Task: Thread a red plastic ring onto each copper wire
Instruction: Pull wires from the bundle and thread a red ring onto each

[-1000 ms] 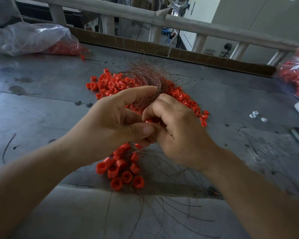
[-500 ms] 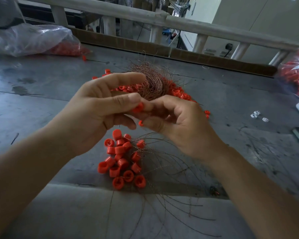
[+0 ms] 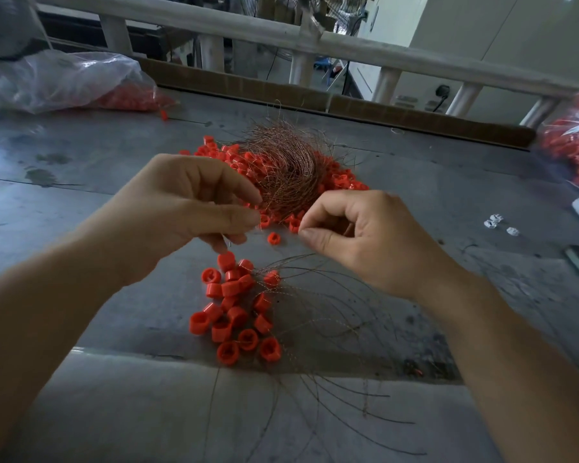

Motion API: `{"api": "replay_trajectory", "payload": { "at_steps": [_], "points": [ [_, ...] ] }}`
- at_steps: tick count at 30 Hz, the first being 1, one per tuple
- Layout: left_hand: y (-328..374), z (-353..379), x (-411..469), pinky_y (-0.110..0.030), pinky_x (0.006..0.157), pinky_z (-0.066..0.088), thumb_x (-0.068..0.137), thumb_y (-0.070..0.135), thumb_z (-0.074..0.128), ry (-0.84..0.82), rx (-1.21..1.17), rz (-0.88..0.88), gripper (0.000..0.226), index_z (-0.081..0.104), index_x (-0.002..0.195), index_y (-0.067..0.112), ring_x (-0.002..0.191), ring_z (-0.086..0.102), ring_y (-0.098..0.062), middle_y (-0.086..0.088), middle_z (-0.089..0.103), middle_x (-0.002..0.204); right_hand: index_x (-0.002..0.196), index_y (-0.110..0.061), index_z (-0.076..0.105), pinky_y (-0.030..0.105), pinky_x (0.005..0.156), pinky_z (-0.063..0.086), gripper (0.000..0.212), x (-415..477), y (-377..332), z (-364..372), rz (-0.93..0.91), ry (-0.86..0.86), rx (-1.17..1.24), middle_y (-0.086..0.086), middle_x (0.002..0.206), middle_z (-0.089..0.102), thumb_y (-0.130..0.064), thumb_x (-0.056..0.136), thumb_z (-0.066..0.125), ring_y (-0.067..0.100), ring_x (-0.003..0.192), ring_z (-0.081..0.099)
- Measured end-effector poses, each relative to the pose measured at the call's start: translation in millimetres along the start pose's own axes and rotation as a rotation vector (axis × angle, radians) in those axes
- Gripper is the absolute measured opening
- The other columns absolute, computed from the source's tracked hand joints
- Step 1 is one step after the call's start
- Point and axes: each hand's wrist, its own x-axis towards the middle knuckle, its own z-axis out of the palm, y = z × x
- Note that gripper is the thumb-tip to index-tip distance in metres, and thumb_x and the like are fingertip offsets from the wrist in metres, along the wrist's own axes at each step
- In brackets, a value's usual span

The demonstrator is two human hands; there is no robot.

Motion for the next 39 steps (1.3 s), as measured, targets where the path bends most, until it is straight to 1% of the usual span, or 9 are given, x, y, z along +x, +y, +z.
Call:
{"api": "replay_trajectory", "payload": {
  "at_steps": [5,8,10,12,15,21,26,31,39],
  "points": [
    [-6,-2,2,-0.014,0.056,0.052,0.031,0.034,0.072,-0.123,0.232,-0.139,0.042,0.072,0.072,0.026,0.057,0.066,-0.010,-0.003,0.070,0.065,0.068,-0.031,0.059,0.008,0.063,0.043,0.019,0,4,7,0.053,-0.151,-0.100,-0.015,0.070,0.058,-0.020,0.082,0.066,-0.005,0.071,0.053],
    [-8,-3,2,-0.011,0.048,0.046,0.043,0.042,0.071,-0.137,0.295,-0.177,0.031,0.073,0.070,0.028,0.055,0.062,-0.002,0.002,0.070,0.065,0.071,-0.027,0.063,0.003,0.063,0.039,0.013,-1,6,7,0.074,-0.204,-0.143,-0.015,0.069,0.056,-0.021,0.081,0.067,-0.012,0.070,0.050],
    [-13,-5,7,-0.008,0.043,0.039,0.064,0.028,0.074,-0.012,0.301,-0.185,0.007,0.072,0.062,0.021,0.049,0.056,0.004,0.005,0.068,0.059,0.076,-0.024,0.066,0.002,0.064,0.039,0.006,-1,7,8,0.080,-0.235,-0.164,-0.016,0.069,0.056,-0.022,0.081,0.067,-0.011,0.068,0.051],
    [-23,-7,13,-0.009,0.046,0.040,0.072,0.011,0.072,0.156,0.370,-0.158,0.017,0.068,0.059,0.020,0.049,0.056,0.003,0.006,0.065,0.054,0.079,-0.023,0.067,0.003,0.066,0.040,0.003,-1,8,7,0.083,-0.257,-0.184,-0.016,0.072,0.058,-0.024,0.081,0.066,-0.006,0.068,0.053],
    [-34,-6,20,-0.022,0.064,0.041,0.077,0.010,0.071,0.329,0.548,-0.127,0.021,0.065,0.064,0.026,0.067,0.058,-0.008,0.011,0.063,0.065,0.078,-0.024,0.067,0.005,0.067,0.041,0.005,-1,8,4,0.089,-0.263,-0.178,-0.013,0.075,0.061,-0.028,0.080,0.067,-0.002,0.071,0.055],
    [-47,-2,31,-0.040,0.089,0.046,0.086,0.005,0.058,0.242,0.702,-0.063,0.027,0.065,0.107,0.020,0.099,0.056,-0.022,0.006,0.057,0.092,0.069,-0.031,0.061,0.011,0.069,0.043,0.013,-1,11,-4,0.124,-0.086,-0.138,-0.012,0.072,0.062,-0.032,0.081,0.065,-0.003,0.076,0.054],
    [-59,2,40,-0.026,0.088,0.030,0.092,0.016,0.052,0.175,0.827,-0.041,0.033,0.058,0.123,0.028,0.110,0.043,-0.018,0.005,0.046,0.103,0.071,-0.027,0.066,0.014,0.059,0.044,0.012,0,16,-8,0.164,0.076,-0.158,-0.012,0.065,0.061,-0.033,0.081,0.065,0.003,0.063,0.057],
    [-62,0,43,-0.030,0.092,0.030,0.090,0.016,0.055,0.114,0.924,-0.003,0.033,0.060,0.120,0.026,0.113,0.041,-0.020,0.002,0.051,0.103,0.066,-0.025,0.065,0.014,0.053,0.040,0.016,1,19,-8,0.175,0.174,-0.145,-0.013,0.058,0.056,-0.031,0.081,0.066,0.003,0.055,0.051],
    [-53,-3,39,-0.028,0.074,0.039,0.081,0.016,0.067,0.176,0.954,0.033,0.011,0.067,0.092,0.015,0.085,0.052,-0.016,-0.004,0.063,0.097,0.071,-0.021,0.068,0.026,0.059,0.045,0.014,4,26,-10,0.223,0.235,-0.166,-0.004,0.065,0.064,-0.030,0.082,0.065,0.013,0.060,0.056]
  ]
}}
